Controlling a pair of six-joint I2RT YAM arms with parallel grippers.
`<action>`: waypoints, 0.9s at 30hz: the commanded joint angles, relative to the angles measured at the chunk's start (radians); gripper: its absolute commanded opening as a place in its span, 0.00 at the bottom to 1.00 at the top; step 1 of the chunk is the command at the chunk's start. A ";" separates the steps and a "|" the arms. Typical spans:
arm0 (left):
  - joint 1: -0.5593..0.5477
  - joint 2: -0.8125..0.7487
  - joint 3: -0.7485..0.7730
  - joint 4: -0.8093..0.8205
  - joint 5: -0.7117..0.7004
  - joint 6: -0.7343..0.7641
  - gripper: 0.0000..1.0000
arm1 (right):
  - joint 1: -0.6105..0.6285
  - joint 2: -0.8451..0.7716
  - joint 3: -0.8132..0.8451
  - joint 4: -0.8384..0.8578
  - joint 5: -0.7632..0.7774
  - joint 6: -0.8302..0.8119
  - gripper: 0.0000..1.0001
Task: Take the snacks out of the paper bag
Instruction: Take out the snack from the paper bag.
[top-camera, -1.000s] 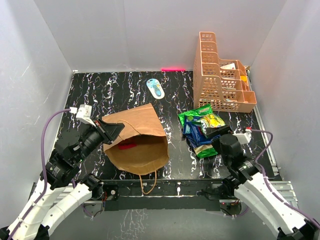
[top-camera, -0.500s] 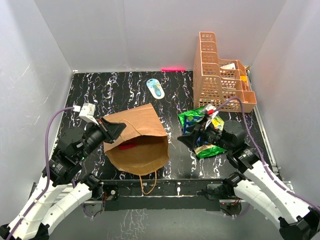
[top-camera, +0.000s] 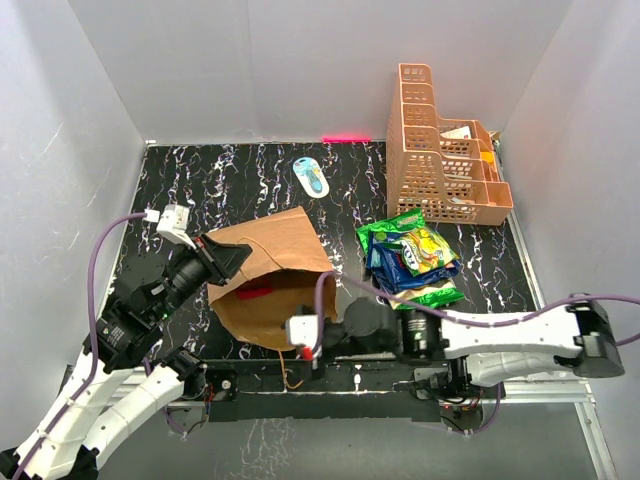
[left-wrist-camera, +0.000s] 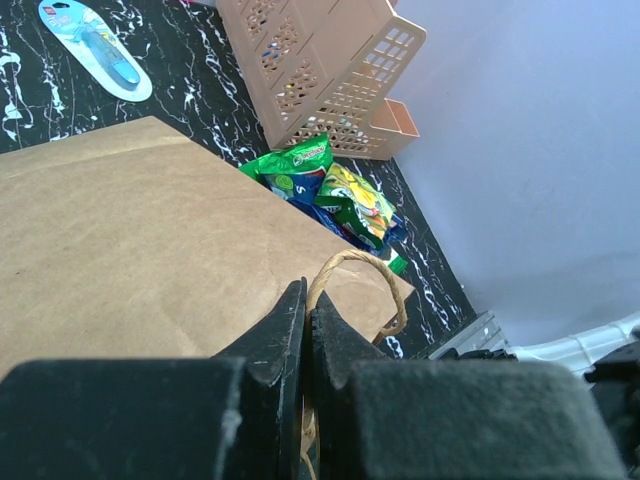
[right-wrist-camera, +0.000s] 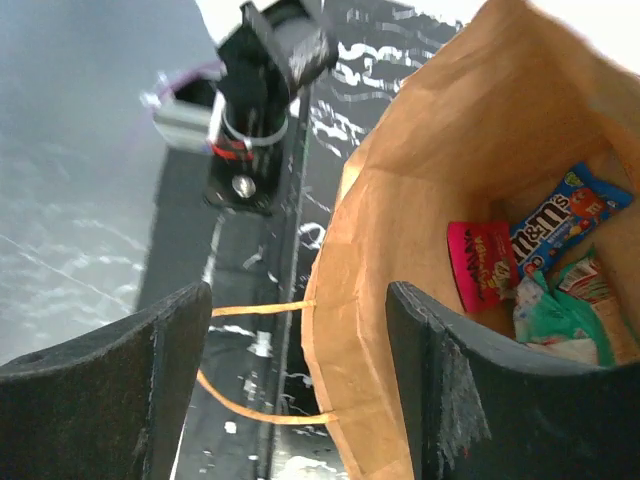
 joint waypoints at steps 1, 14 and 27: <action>0.001 -0.001 0.039 0.015 0.026 0.016 0.00 | 0.077 0.103 0.011 0.177 0.266 -0.288 0.71; 0.001 -0.014 0.036 0.047 0.111 0.044 0.00 | -0.037 0.487 0.133 0.190 0.567 -0.634 0.67; 0.000 -0.027 0.020 0.081 0.158 0.022 0.00 | -0.180 0.763 0.243 0.259 0.630 -0.693 0.77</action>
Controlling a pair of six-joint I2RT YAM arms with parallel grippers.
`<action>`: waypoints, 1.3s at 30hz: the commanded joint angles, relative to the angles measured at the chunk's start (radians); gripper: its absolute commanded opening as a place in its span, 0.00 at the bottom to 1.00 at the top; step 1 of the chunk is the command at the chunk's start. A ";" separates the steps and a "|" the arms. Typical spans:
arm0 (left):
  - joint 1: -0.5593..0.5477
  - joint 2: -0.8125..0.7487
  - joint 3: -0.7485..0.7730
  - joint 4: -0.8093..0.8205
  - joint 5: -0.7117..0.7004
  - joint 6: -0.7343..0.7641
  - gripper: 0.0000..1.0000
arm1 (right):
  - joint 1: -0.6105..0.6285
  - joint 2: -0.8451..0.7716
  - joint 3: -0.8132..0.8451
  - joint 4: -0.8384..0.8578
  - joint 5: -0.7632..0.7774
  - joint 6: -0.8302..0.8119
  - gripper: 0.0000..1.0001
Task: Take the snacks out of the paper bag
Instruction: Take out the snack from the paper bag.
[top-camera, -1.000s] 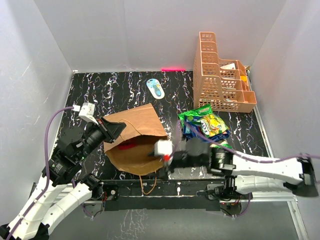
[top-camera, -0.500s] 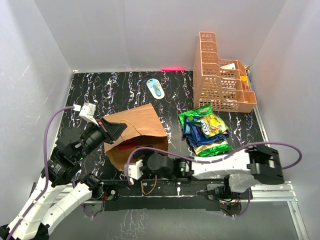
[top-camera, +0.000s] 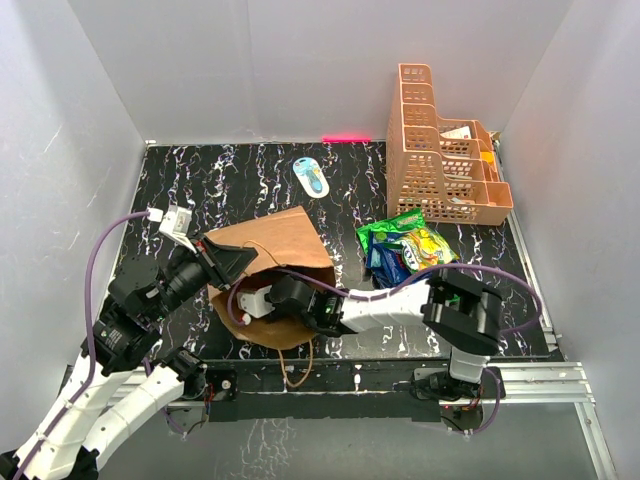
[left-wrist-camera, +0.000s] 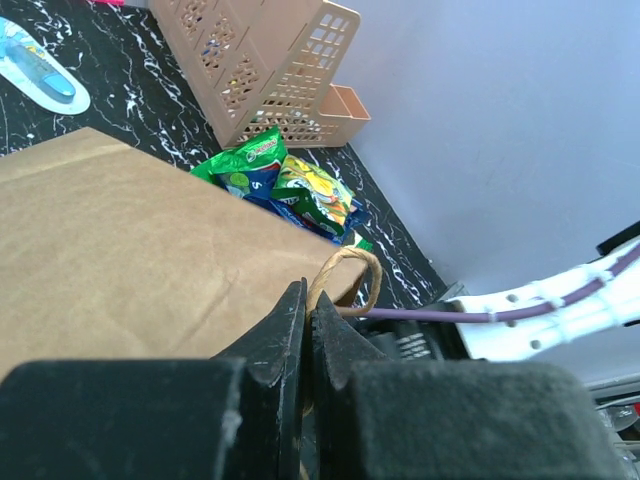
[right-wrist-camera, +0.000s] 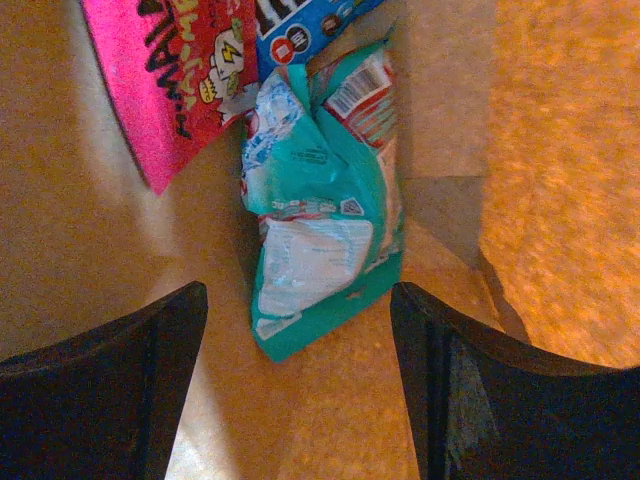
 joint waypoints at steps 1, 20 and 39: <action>0.001 -0.015 0.020 0.038 0.027 -0.007 0.00 | -0.035 0.074 0.049 0.097 0.021 -0.019 0.78; 0.001 -0.024 0.035 0.002 0.032 -0.016 0.00 | -0.156 0.343 0.173 0.367 0.137 -0.025 0.80; 0.001 -0.043 0.011 -0.069 -0.093 -0.010 0.00 | -0.103 0.216 0.149 0.304 0.024 0.033 0.30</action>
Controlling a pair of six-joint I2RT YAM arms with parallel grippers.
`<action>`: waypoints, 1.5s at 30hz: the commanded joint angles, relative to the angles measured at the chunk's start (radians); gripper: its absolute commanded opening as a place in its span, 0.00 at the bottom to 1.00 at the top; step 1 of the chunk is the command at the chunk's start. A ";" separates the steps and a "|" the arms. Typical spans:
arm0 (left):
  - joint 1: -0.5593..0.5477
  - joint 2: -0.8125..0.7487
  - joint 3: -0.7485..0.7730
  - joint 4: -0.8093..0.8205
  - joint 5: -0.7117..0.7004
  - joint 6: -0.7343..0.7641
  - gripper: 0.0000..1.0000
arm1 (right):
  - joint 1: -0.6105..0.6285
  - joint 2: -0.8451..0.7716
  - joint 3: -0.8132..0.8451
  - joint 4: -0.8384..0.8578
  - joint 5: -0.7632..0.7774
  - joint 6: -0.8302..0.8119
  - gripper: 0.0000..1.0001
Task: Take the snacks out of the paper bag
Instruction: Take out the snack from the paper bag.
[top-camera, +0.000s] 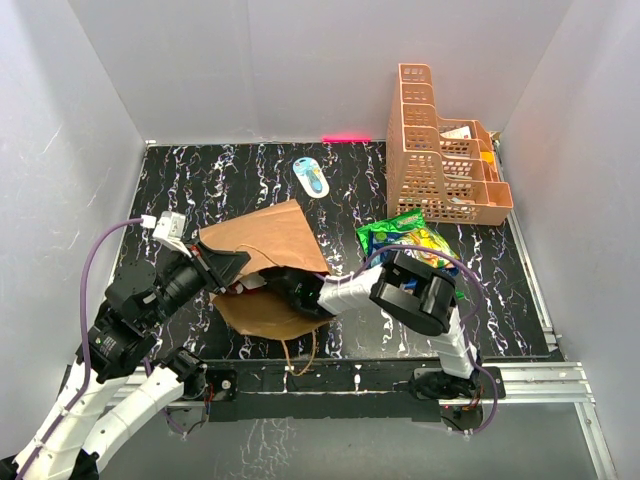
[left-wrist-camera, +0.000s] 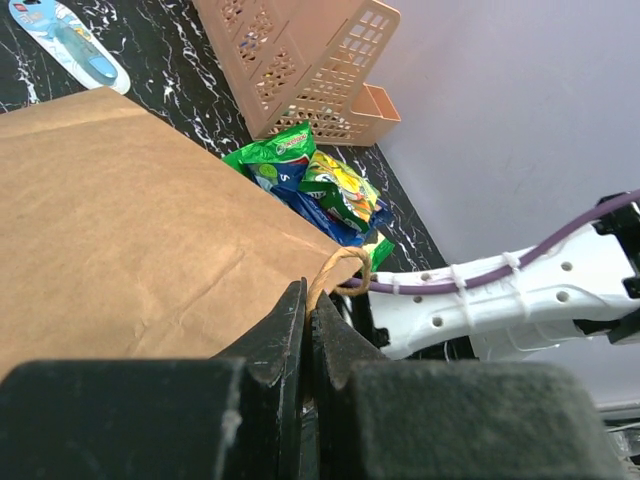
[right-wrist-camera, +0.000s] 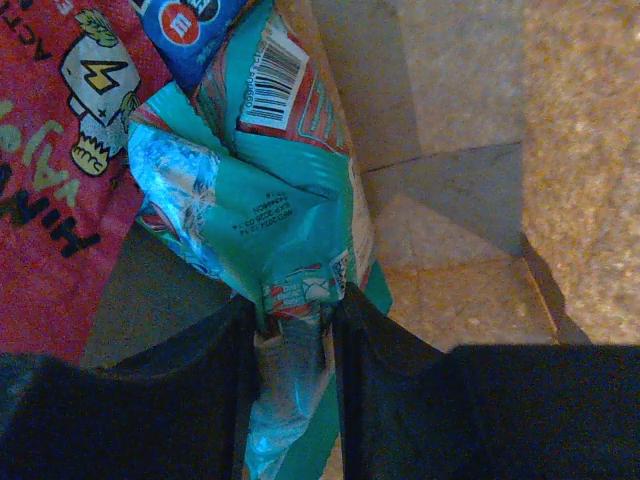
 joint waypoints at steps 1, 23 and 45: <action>0.001 -0.003 0.008 0.009 -0.035 -0.001 0.00 | 0.057 -0.121 0.001 0.024 -0.048 0.078 0.30; 0.001 0.011 -0.010 0.000 -0.114 -0.014 0.00 | 0.216 -0.664 -0.331 -0.027 -0.283 0.452 0.25; 0.001 0.071 0.002 -0.024 -0.166 -0.039 0.00 | 0.217 -1.380 -0.309 -0.462 -0.487 0.626 0.13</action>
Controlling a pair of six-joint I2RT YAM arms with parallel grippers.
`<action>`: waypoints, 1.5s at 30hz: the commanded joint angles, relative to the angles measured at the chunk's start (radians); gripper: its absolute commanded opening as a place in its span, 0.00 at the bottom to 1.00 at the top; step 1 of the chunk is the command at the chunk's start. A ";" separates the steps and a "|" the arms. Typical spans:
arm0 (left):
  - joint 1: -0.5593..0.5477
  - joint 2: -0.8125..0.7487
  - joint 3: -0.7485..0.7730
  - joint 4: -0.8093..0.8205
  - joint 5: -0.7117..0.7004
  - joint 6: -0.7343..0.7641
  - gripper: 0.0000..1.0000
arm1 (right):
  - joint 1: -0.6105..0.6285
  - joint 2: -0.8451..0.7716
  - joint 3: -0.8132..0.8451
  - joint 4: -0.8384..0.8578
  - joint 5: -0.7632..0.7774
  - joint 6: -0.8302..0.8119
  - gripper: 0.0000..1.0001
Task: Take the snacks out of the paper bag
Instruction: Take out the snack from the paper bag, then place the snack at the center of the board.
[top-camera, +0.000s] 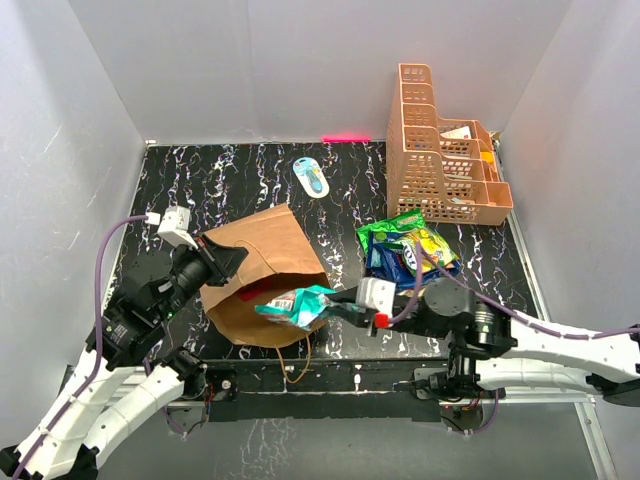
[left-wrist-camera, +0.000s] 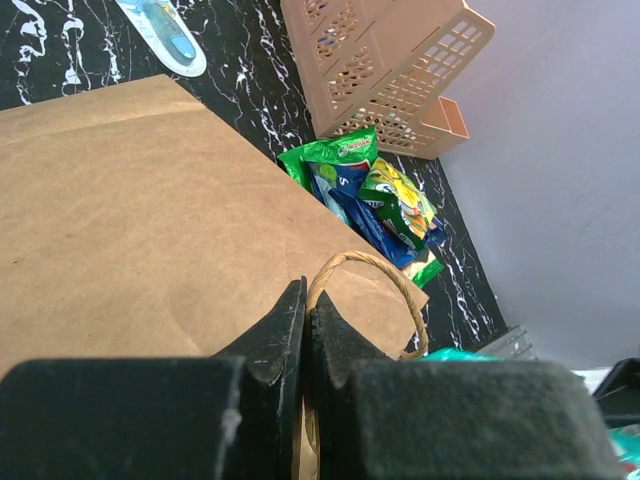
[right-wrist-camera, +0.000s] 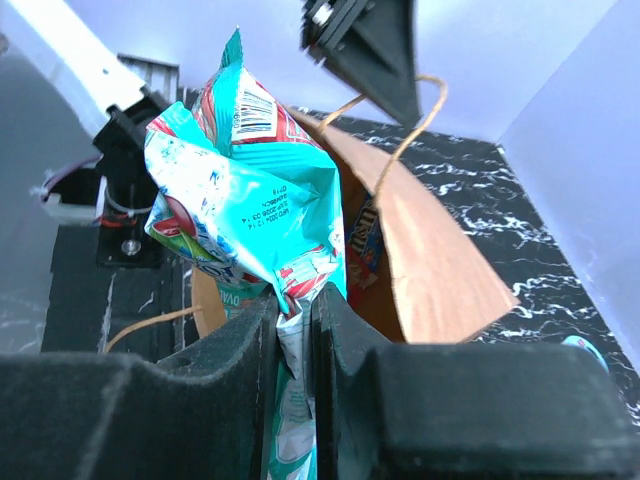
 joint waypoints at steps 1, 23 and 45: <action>0.000 0.008 0.011 0.005 -0.019 -0.004 0.00 | 0.003 -0.073 0.079 0.020 0.140 0.026 0.10; 0.000 -0.015 0.037 -0.024 -0.021 -0.006 0.00 | -0.616 0.208 0.046 -0.014 0.963 0.024 0.08; 0.001 -0.015 0.053 -0.026 -0.018 0.012 0.00 | -0.683 0.499 -0.080 -0.141 0.686 0.255 0.08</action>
